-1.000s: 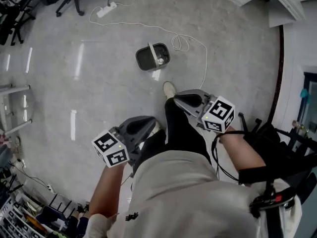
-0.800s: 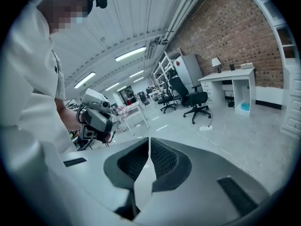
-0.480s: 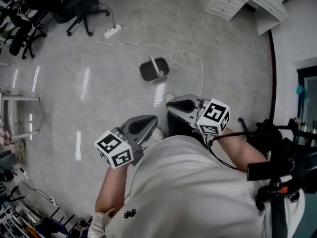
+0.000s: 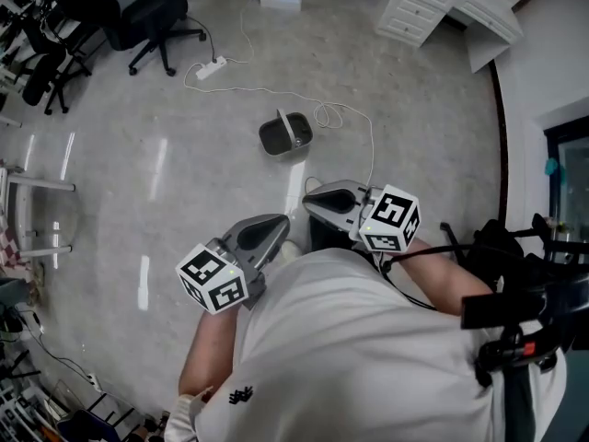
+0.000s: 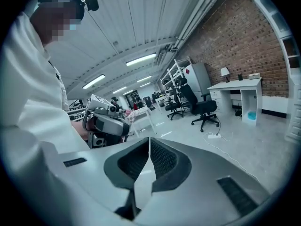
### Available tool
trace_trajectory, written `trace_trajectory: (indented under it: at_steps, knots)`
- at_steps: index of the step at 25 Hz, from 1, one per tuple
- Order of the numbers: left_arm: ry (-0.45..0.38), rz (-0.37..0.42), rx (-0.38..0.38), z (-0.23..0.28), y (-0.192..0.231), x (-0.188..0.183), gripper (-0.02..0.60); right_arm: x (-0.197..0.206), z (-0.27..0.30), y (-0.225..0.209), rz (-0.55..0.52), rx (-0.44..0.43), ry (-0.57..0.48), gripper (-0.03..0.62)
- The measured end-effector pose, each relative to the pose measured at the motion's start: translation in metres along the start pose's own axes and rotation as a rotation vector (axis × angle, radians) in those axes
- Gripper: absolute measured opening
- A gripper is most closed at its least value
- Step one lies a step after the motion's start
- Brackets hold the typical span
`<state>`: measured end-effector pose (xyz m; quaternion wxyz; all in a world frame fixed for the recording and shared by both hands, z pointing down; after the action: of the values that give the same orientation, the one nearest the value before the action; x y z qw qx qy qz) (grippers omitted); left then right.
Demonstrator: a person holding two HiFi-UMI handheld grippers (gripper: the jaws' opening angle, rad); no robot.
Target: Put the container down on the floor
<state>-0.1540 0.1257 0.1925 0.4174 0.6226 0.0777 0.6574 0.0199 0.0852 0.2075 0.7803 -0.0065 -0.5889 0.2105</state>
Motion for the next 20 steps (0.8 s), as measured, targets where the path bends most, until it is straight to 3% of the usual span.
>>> trace_trajectory:
  at_steps: [7,20]
  knots:
    - [-0.033,0.016,-0.018,-0.011,-0.012,0.021,0.009,0.017,0.001,0.026,-0.037,-0.016,0.023,0.021]
    - [-0.029,0.004,-0.072,-0.047,0.0,0.03,0.009,0.005,0.027,0.046,-0.077,-0.04,0.021,0.02]
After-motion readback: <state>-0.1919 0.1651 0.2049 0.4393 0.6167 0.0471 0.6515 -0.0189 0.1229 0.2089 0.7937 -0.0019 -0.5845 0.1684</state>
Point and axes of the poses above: the fingertips, and each gripper's own axes: z forward along the fingers, y to its left, x out of its underside, the point moved 8 cm from there along -z, backward along the fingers, and after that the axes turned 5 degrees about -z, right-handed, at the moved point
